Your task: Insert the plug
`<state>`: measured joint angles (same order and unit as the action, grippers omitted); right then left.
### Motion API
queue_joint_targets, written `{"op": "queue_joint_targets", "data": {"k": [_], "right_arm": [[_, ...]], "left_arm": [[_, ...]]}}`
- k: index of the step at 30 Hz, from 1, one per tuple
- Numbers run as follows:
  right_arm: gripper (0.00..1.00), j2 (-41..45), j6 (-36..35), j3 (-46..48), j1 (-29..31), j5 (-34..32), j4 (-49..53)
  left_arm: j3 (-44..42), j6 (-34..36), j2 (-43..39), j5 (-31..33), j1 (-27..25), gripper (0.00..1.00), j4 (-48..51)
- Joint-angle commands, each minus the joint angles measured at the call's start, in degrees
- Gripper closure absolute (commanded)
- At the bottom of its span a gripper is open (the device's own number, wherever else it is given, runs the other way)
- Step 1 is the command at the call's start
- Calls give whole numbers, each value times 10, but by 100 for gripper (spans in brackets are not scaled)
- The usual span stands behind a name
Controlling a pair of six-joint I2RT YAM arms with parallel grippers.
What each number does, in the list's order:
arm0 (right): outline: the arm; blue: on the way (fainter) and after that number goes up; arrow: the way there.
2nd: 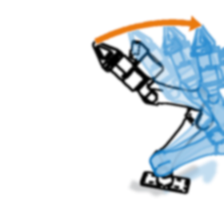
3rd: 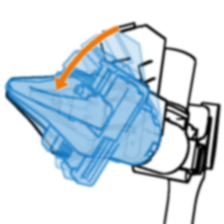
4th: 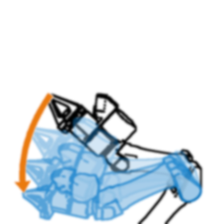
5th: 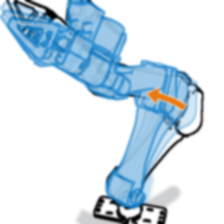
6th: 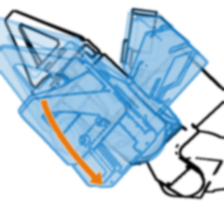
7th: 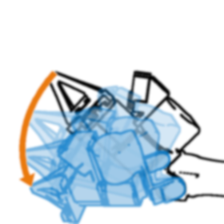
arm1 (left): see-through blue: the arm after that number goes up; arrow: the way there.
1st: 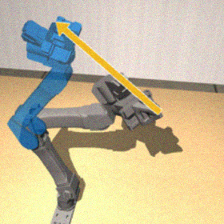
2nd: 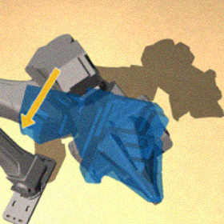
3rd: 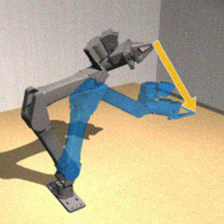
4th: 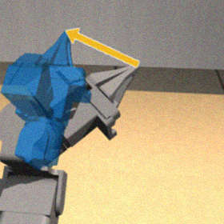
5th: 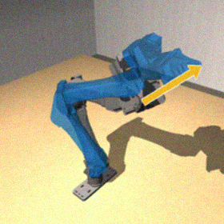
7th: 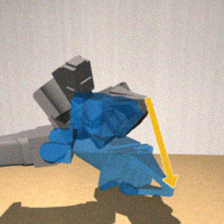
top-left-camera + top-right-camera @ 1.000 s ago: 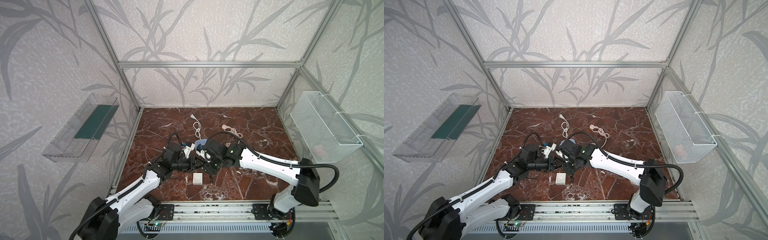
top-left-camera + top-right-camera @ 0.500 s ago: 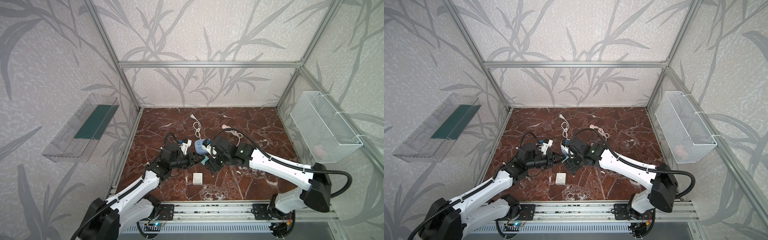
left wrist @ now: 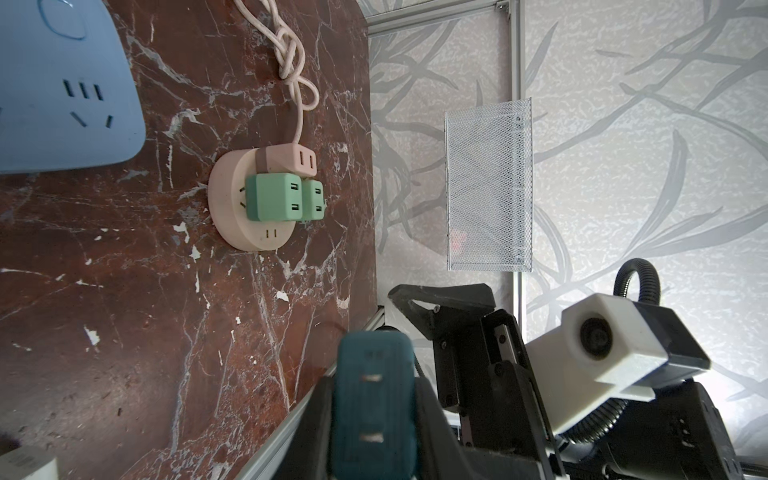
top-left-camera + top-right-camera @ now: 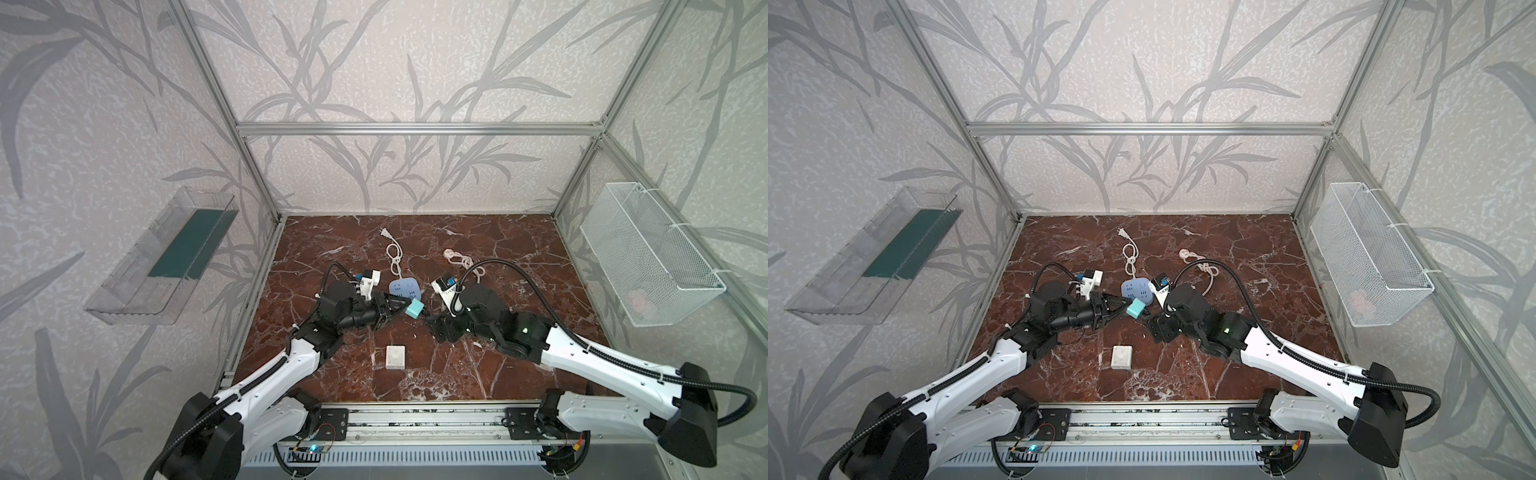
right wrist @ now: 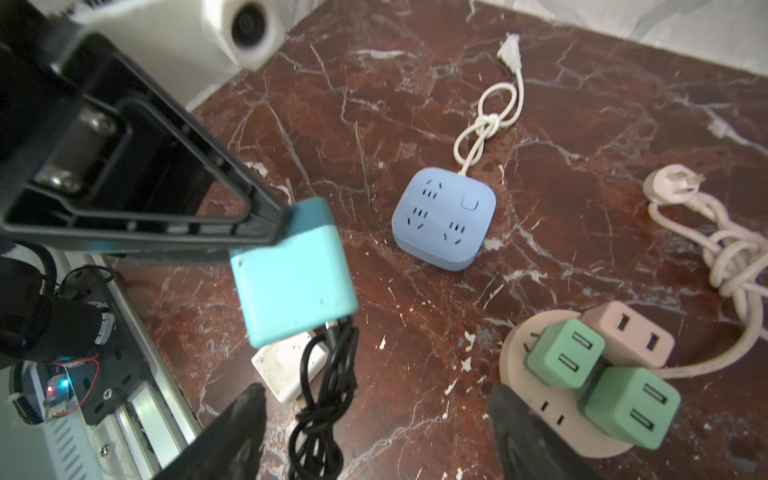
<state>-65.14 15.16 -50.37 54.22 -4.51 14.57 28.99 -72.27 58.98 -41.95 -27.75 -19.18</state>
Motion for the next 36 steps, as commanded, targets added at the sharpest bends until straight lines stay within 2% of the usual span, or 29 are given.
{"op": "queue_joint_targets", "data": {"k": [1, 4, 10, 16, 20, 31, 36], "right_arm": [[17, 24, -11, 4, 1, -10, -61], [17, 44, -12, 29, 1, -5, -109], [17, 96, -20, 130, 1, 12, -279], [17, 83, -35, 145, 1, 25, -318], [18, 70, -48, 150, 1, 4, -344], [18, 44, -148, 138, 1, -20, -391], [18, 40, -164, 135, 1, -12, -404]], "left_arm": [[27, -27, -19, -9, 3, 100, -24], [24, -34, -19, -7, 4, 100, -32], [11, -81, -13, -5, 4, 100, -100], [12, -98, -7, -8, 4, 100, -120], [10, -107, -5, -10, 4, 100, -132], [4, -129, -4, -26, 4, 100, -167], [1, -144, 2, -33, 3, 100, -195]]}}
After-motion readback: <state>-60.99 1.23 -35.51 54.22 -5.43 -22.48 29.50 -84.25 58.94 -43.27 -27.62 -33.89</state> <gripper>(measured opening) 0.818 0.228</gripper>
